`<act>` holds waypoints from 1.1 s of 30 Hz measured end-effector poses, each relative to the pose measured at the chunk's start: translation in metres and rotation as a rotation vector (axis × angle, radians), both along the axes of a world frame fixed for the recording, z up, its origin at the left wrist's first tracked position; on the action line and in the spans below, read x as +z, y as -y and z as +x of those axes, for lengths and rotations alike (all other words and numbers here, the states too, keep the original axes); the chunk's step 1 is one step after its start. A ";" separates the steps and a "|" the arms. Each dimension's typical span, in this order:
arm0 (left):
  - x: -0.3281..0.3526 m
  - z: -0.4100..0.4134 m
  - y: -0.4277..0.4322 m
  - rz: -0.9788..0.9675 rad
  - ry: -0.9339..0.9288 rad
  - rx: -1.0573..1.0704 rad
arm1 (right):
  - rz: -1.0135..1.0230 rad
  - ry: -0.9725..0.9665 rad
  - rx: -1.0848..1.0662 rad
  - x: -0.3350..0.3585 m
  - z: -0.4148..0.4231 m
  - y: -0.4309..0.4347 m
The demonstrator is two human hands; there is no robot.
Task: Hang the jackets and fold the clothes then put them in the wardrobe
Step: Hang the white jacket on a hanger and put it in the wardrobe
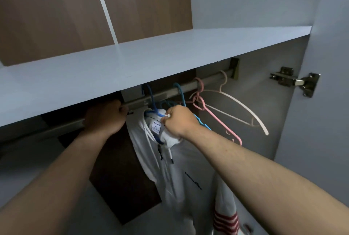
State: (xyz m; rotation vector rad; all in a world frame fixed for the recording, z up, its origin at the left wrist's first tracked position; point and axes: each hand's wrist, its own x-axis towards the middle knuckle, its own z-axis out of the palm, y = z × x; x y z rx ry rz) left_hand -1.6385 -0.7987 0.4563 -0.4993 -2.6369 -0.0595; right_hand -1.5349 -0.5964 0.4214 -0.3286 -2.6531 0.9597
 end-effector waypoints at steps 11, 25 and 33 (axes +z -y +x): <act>0.002 0.001 -0.002 -0.015 0.002 0.014 | 0.049 0.061 -0.064 -0.031 -0.003 0.012; 0.004 0.024 -0.007 0.235 0.218 0.019 | 0.144 0.164 0.082 -0.021 0.030 0.012; -0.006 0.050 -0.034 0.281 0.272 -0.217 | 0.391 0.050 0.074 0.002 0.067 -0.020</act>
